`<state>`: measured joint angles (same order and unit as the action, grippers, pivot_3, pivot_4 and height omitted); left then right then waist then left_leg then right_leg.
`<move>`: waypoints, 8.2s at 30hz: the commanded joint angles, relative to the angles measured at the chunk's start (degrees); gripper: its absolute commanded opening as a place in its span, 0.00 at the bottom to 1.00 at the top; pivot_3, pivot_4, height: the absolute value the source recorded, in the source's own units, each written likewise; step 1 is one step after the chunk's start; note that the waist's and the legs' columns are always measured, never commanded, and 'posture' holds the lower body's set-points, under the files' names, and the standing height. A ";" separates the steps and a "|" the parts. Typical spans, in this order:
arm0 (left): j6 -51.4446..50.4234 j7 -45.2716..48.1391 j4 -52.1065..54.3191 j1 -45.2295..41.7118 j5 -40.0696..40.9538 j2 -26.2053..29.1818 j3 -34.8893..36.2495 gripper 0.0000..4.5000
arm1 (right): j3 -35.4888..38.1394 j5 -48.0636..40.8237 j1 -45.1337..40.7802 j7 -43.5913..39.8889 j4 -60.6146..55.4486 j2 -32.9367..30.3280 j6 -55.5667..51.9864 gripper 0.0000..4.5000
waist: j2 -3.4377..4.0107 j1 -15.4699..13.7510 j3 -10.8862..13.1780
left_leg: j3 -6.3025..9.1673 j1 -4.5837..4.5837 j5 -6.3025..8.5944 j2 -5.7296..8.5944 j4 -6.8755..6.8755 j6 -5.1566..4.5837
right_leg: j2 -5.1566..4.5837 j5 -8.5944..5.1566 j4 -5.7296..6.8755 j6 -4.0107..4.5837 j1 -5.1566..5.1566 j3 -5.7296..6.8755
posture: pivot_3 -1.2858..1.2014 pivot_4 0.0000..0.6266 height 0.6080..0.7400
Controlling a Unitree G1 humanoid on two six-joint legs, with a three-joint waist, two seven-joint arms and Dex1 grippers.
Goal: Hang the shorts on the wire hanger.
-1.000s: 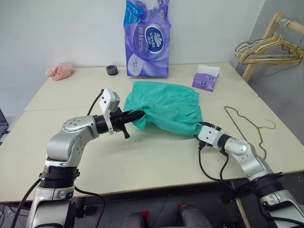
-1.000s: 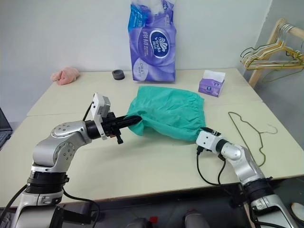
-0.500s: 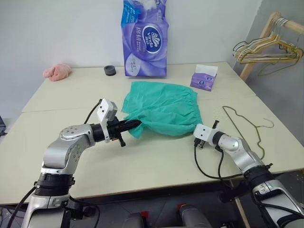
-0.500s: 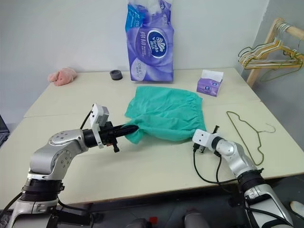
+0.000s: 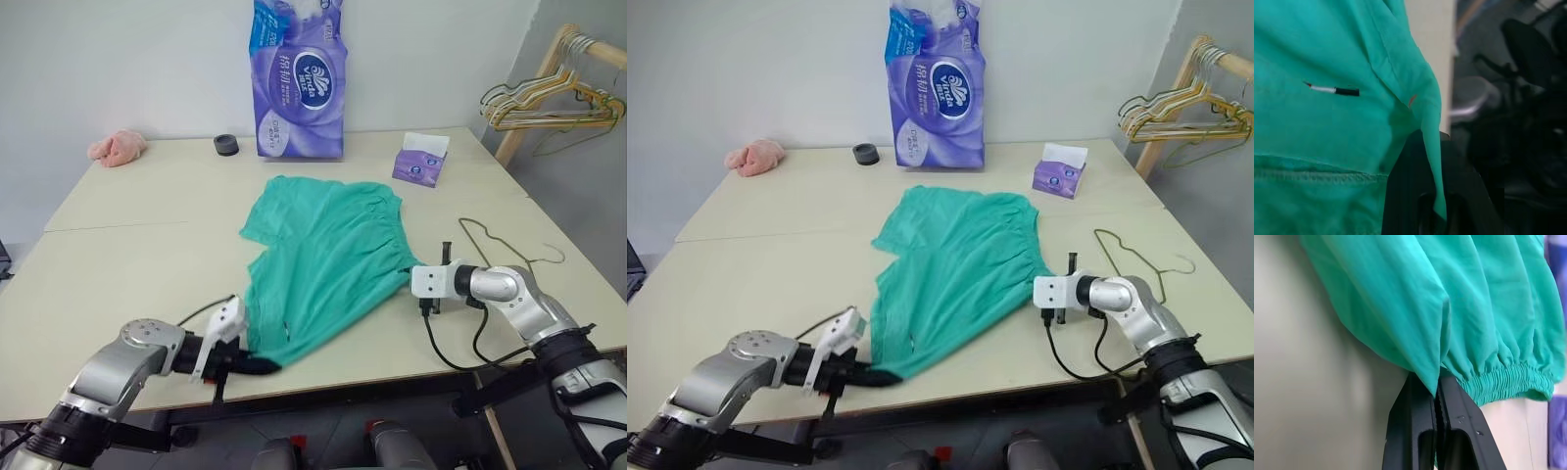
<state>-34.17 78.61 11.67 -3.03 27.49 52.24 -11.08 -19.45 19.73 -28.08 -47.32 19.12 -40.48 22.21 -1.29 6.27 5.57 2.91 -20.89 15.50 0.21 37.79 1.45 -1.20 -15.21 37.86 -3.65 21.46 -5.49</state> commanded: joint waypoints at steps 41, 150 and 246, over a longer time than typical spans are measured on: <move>15.38 13.88 -0.30 0.81 -0.16 15.04 -7.19 0.00 | 5.72 -16.98 25.93 -23.93 -51.04 -22.61 -37.73 0.01 | -0.17 -1.32 0.54 | -0.68 -0.02 0.09 -0.74 0.02 0.03 | 0.21 -0.61 0.12 0.30 0.28 0.00 | 0.48 0.12 1.00; 3.12 -7.34 -40.27 -46.71 -1.71 -13.94 12.44 1.00 | 26.57 -7.04 9.13 27.68 -18.11 -13.53 -17.62 0.00 | 0.18 3.08 0.78 | -0.51 -0.90 0.10 -0.69 0.14 0.05 | 0.88 -0.09 -0.11 -0.17 0.86 -0.28 | 0.45 0.14 1.00; 28.41 11.68 -36.86 -43.54 -21.58 -12.79 -3.17 0.00 | 5.46 -34.38 -5.30 -12.90 -41.26 -14.82 -62.06 0.75 | 0.24 3.42 0.82 | -0.16 -0.98 0.10 -0.77 0.21 0.04 | 0.92 -0.03 0.14 0.11 0.94 -0.05 | 0.44 0.13 1.00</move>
<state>-7.00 90.58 -27.06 -46.08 6.19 39.04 -14.39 -14.08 -15.32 -31.69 -59.66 -21.83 -55.08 -39.60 -1.04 9.69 6.39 2.75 -21.87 15.60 -0.56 38.00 1.49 -0.28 -15.23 38.00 -3.54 22.40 -5.54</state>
